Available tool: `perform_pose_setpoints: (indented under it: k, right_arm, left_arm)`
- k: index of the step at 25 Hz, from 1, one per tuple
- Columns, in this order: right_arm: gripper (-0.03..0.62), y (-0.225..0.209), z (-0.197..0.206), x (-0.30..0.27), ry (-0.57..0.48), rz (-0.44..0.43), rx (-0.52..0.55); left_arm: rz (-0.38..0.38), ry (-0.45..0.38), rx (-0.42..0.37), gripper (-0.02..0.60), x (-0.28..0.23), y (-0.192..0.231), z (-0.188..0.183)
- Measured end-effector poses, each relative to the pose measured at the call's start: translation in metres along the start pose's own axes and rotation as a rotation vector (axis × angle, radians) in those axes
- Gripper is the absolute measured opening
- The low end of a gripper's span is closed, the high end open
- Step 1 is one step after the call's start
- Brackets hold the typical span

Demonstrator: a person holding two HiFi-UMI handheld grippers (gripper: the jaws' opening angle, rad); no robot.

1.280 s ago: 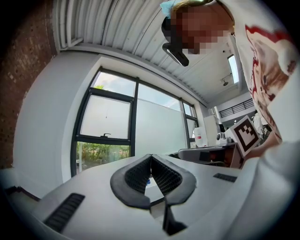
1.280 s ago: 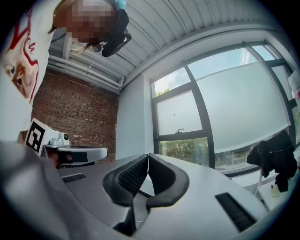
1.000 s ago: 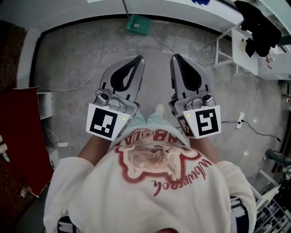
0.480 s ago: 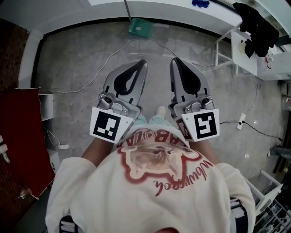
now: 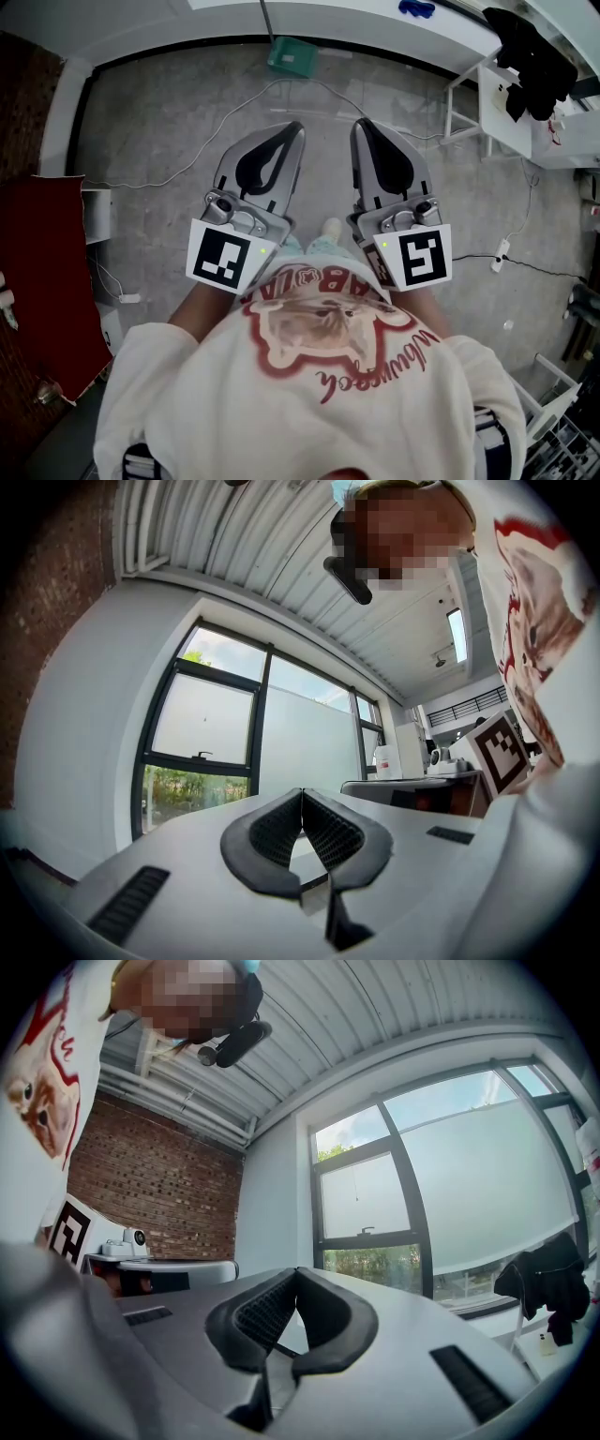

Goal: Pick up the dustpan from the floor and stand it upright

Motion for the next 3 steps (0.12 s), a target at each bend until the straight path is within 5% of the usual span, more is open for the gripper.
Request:
perform_pose_setpoints:
  k: [3]
  right_arm:
    - [0.025, -0.0011, 0.0027, 0.0024, 0.014, 0.0, 0.011]
  left_arm:
    - [0.001, -0.003, 0.0, 0.02, -0.0009, -0.0016, 0.0002]
Point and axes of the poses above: the fingertips, and each gripper's own axes: x backward along the fingers, y to its left, z out of its underside, the point moved 7 cm from there along x, backward along the fingers, and after that the axes turned 9 degrees about z, right-handed, at the moved point
